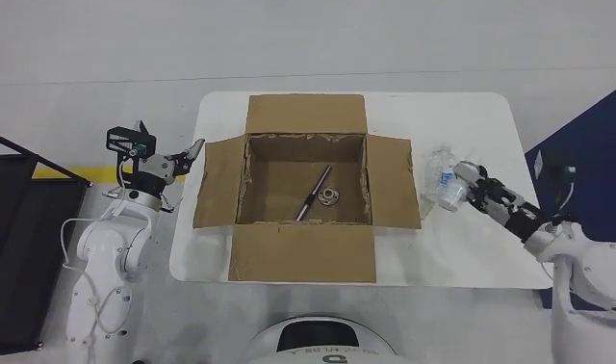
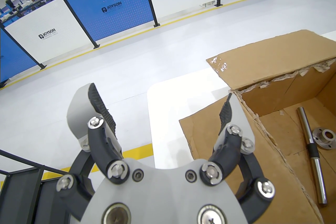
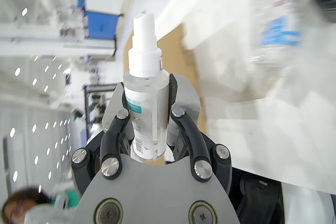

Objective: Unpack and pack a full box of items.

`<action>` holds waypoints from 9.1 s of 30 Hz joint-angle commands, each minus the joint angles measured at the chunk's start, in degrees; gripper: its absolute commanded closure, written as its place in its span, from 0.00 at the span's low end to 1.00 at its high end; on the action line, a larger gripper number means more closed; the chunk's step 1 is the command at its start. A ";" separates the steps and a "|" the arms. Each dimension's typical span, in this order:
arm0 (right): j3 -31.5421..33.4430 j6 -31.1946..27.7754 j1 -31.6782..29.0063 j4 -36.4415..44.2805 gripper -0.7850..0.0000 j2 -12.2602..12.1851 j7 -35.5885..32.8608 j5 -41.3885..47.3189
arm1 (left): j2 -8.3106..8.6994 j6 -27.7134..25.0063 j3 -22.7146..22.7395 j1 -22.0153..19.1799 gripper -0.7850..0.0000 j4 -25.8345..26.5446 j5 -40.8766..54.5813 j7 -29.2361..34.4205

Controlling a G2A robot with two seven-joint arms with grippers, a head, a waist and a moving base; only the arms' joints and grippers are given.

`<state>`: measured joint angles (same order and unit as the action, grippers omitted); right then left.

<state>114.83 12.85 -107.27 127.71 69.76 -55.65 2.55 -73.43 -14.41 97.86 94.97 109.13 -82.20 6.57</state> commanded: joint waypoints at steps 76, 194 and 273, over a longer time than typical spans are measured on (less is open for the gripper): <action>1.10 30.37 8.39 -9.99 0.36 -2.86 -0.71 -28.60 | 0.00 0.00 0.00 0.00 0.00 0.00 0.00 0.00; -59.49 11.99 40.87 -29.14 1.00 8.81 -23.84 -93.21 | 0.00 0.00 0.00 0.00 0.00 0.00 0.00 0.00; -7.78 7.43 31.25 -14.93 0.00 31.08 -28.36 -87.67 | 0.00 0.00 0.00 0.00 0.00 0.00 0.00 0.00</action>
<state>105.09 20.30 -75.75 112.45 100.91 -83.98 -86.35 -73.43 -14.41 97.86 94.97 109.13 -82.20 6.57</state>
